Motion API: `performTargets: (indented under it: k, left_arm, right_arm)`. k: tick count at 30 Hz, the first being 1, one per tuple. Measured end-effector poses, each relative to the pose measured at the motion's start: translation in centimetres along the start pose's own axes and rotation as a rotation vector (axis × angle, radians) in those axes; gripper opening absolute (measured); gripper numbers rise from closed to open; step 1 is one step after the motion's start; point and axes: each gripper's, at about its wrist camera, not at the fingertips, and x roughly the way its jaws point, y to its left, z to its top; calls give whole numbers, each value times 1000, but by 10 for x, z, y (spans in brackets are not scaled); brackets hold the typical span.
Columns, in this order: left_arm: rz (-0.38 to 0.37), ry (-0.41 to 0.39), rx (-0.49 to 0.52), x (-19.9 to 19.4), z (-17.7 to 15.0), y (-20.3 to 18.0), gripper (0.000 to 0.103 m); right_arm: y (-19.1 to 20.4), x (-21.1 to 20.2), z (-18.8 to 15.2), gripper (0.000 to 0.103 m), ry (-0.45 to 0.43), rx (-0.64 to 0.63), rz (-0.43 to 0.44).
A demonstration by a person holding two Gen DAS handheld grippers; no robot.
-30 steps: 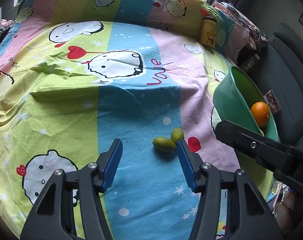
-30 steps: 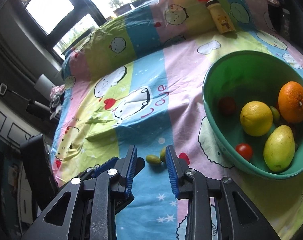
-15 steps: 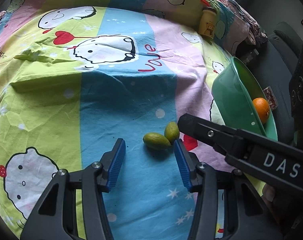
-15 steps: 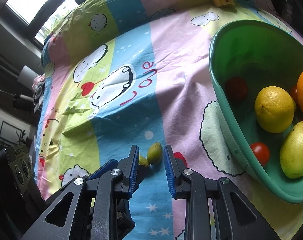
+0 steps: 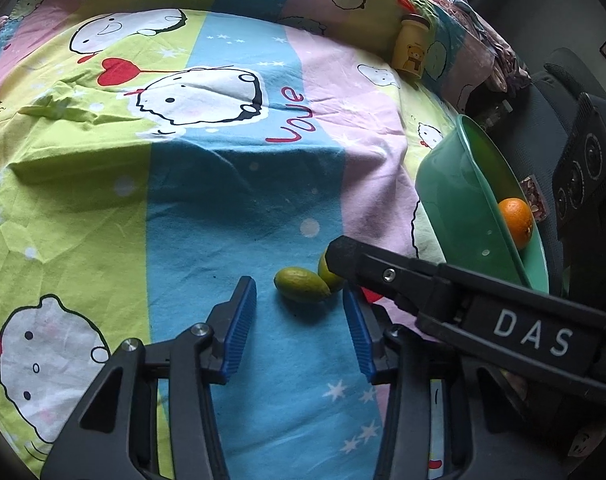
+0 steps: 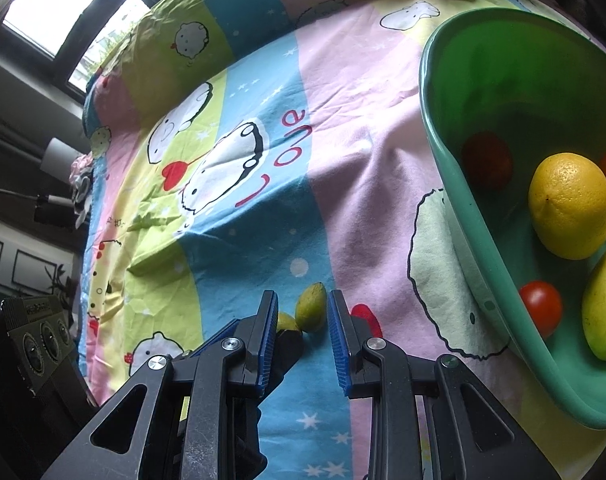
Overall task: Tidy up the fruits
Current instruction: 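Move the open right tool toward the remaining green olives, then close the right tool on a green olive and lift it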
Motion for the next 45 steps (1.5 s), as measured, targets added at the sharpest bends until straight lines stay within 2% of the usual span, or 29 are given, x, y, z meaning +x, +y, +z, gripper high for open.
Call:
performTargets:
  k: [3, 8, 13, 18, 22, 26, 30, 35, 45]
  left_arm:
    - [6, -8, 10, 2, 0, -3, 35]
    - [29, -17, 41, 5, 0, -8, 34]
    - [46, -22, 58, 6, 0, -10, 31]
    - [30, -19, 33, 7, 2, -7, 31]
    - [61, -22, 55, 7, 0, -12, 30]
    - [40, -7, 64, 9, -1, -14, 16]
    - [28, 1, 56, 9, -2, -14, 17]
    - [53, -1, 77, 4, -4, -18, 17]
    - [77, -5, 44, -7, -6, -10, 16]
  right_arm:
    - [0, 4, -1, 29, 7, 0, -9]
    - [-2, 8, -1, 29, 13, 5, -4]
    - [-7, 14, 0, 29, 33, 32, 39]
    - [-11, 16, 1, 29, 36, 46, 84]
    - [-10, 16, 0, 26, 33, 40, 83]
    - [-9, 18, -1, 22, 40, 45, 96]
    - [-10, 18, -2, 21, 41, 52, 98]
    - [-12, 17, -1, 21, 51, 68, 122]
    - [-16, 1, -2, 21, 9, 68, 85]
